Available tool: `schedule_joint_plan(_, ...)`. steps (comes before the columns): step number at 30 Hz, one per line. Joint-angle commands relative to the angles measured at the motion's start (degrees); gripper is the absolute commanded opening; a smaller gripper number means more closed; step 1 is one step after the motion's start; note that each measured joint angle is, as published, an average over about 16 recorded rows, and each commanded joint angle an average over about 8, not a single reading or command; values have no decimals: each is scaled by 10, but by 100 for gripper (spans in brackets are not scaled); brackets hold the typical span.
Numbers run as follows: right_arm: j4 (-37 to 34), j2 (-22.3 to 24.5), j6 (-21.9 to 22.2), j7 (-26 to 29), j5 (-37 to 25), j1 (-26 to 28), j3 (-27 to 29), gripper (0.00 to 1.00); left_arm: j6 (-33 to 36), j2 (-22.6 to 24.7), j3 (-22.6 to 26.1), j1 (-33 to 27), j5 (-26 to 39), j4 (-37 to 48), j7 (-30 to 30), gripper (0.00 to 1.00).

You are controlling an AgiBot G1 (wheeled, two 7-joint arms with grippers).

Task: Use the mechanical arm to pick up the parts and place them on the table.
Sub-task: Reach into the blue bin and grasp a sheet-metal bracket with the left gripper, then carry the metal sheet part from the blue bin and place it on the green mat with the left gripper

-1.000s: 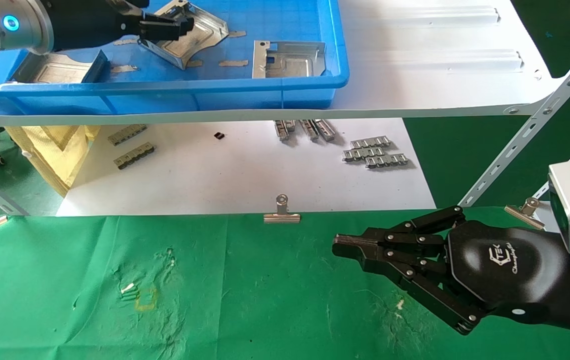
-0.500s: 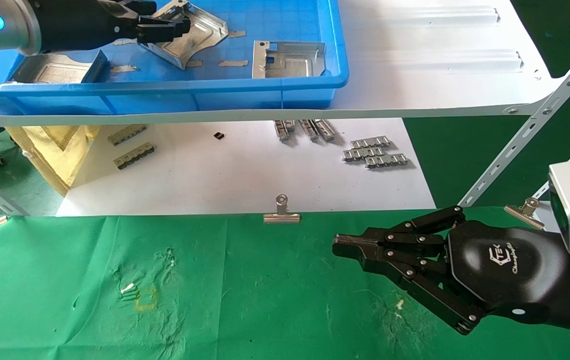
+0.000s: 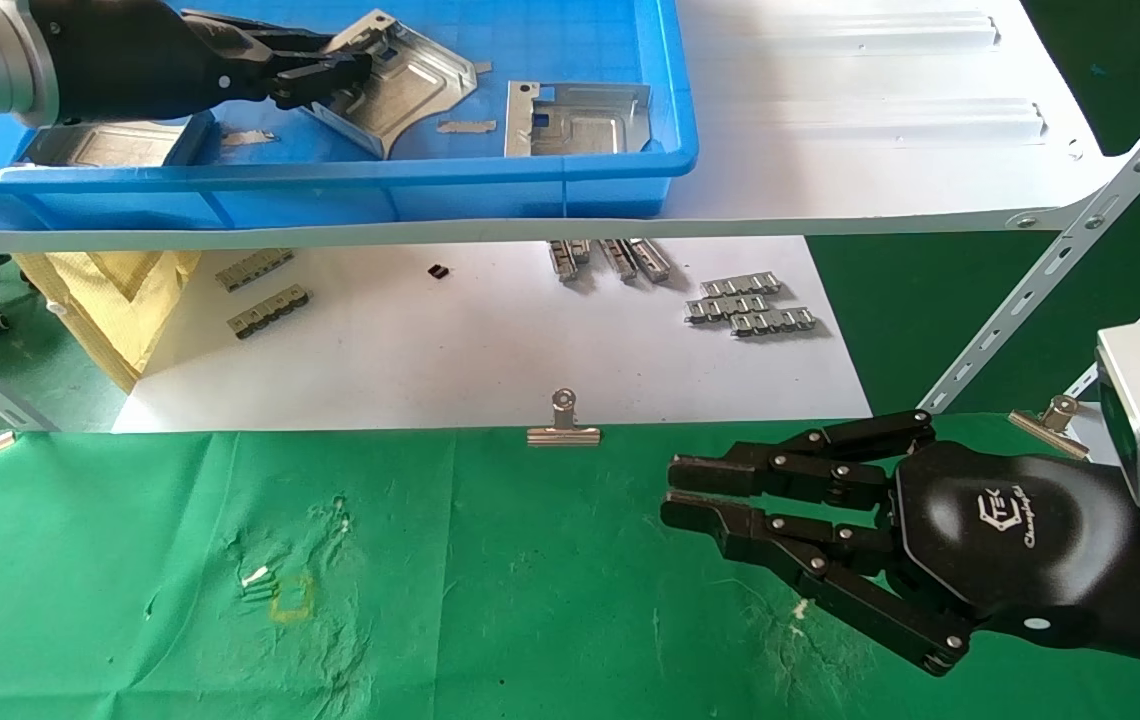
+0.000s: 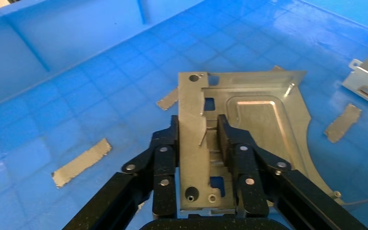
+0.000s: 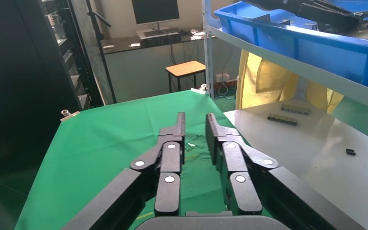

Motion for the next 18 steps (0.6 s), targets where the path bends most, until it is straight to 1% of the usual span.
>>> schedule_joint_plan(1, 0, 0, 0, 0, 0, 0, 0, 100, 7, -2, 0, 0, -1, 0, 2, 0)
schedule_joint_plan(12, 0, 0, 0, 0, 0, 0, 0, 100, -31, -8, -20, 4, -29, -3, 20, 0)
schedule_joint_plan(15, 0, 0, 0, 0, 0, 0, 0, 100, -24, -13, -26, 4, -38, -8, 29, 0)
schedule_joint_plan(18, 0, 0, 0, 0, 0, 0, 0, 100, 5, -21, -32, 3, -47, -15, 38, 0)
